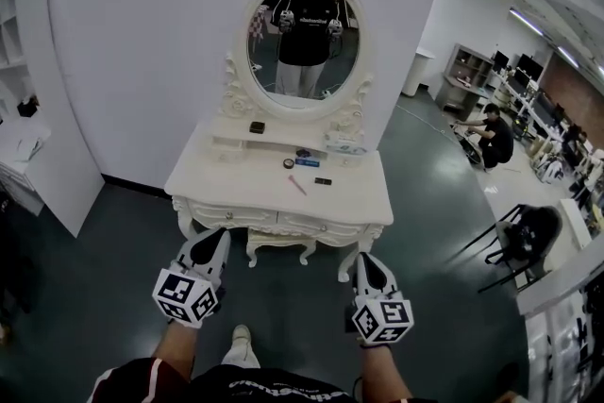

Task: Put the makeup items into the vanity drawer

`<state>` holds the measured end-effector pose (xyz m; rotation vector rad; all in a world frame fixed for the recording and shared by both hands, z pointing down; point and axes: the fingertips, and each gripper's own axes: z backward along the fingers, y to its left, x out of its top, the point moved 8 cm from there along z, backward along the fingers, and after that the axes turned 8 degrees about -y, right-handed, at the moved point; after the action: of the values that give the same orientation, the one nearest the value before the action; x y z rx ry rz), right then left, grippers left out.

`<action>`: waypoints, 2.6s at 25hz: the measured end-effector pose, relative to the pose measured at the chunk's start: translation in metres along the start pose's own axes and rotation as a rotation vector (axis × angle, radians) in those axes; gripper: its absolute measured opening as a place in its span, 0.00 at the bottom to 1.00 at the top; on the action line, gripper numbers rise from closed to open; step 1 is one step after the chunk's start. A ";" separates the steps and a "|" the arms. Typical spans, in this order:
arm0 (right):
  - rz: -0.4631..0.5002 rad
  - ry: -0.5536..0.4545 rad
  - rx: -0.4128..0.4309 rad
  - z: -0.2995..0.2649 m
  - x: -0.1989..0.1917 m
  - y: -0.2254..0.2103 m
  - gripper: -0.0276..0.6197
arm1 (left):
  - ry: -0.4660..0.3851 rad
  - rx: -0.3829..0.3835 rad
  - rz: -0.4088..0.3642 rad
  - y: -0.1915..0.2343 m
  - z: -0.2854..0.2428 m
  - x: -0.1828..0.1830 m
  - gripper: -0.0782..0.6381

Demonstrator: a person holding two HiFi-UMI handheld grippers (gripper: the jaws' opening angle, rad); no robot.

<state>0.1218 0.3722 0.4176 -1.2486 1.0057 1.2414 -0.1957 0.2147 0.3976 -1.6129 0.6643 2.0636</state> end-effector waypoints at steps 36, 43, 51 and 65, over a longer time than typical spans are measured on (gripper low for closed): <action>-0.029 0.027 0.031 -0.272 -0.014 -0.020 0.05 | 0.006 -0.031 0.030 0.178 -0.211 -0.026 0.11; -0.049 0.023 0.093 -0.328 -0.017 -0.065 0.05 | -0.001 0.001 -0.014 0.173 -0.271 -0.029 0.11; -0.065 0.039 0.144 -0.374 -0.026 -0.095 0.05 | 0.003 0.041 -0.012 0.167 -0.316 -0.044 0.11; -0.031 0.087 0.180 -0.413 -0.044 -0.059 0.17 | 0.035 -0.013 0.007 0.213 -0.328 -0.051 0.11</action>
<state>0.2165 -0.0360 0.4267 -1.1809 1.1317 1.0552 -0.0625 -0.1570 0.4020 -1.6590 0.6710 2.0532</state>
